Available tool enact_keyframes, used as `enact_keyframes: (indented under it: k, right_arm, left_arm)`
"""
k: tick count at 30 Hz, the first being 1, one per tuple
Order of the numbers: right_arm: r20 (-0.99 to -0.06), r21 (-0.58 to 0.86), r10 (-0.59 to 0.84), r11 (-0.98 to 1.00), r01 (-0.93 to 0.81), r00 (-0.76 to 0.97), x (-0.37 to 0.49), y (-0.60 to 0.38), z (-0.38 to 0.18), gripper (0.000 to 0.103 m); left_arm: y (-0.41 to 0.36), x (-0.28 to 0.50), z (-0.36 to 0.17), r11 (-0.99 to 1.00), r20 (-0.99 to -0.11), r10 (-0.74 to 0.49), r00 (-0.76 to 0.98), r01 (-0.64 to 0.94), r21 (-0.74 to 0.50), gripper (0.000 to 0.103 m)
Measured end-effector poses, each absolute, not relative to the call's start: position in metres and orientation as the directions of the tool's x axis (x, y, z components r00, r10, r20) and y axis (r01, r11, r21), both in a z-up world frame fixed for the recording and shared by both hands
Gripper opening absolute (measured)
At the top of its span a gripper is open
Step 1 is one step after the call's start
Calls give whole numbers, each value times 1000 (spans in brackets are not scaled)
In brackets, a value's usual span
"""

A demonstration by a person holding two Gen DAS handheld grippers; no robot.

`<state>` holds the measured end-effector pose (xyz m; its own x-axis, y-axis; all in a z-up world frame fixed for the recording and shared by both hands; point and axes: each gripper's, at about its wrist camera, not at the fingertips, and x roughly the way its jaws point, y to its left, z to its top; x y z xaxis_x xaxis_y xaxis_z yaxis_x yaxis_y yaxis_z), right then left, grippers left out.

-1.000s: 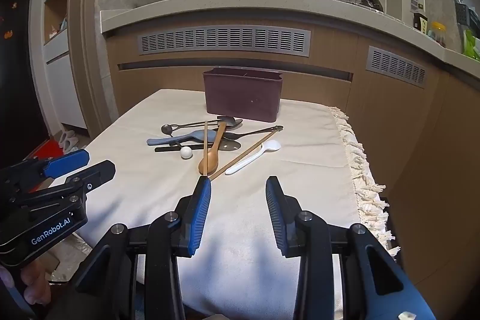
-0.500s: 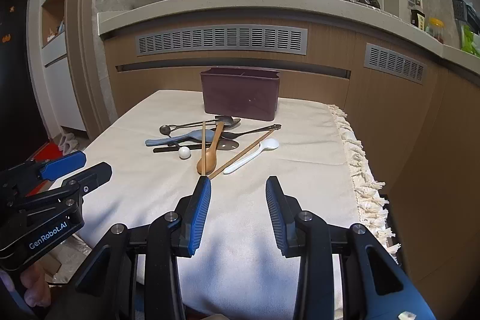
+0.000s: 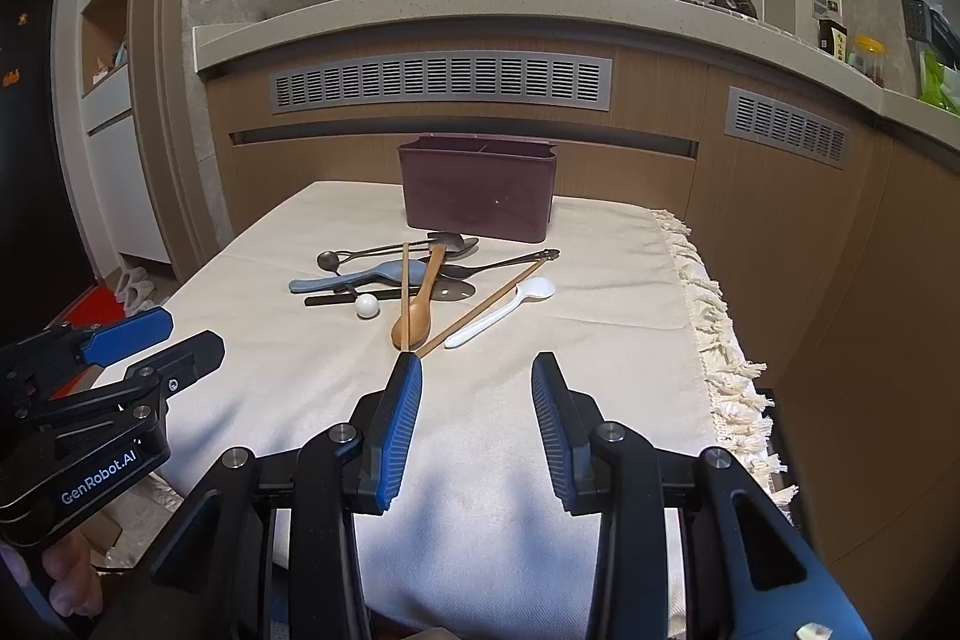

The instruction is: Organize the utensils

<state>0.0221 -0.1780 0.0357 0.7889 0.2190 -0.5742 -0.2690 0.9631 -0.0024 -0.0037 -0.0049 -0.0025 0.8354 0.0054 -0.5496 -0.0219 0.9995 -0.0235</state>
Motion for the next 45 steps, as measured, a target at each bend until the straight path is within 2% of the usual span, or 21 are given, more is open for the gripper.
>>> enact_keyframes:
  k: [45]
  right_arm:
    - [-577,0,225,961,-276,785,21,-179,36,35]
  left_arm:
    - [-10,-4,-8,1000,-557,0,831,-16,-25,46]
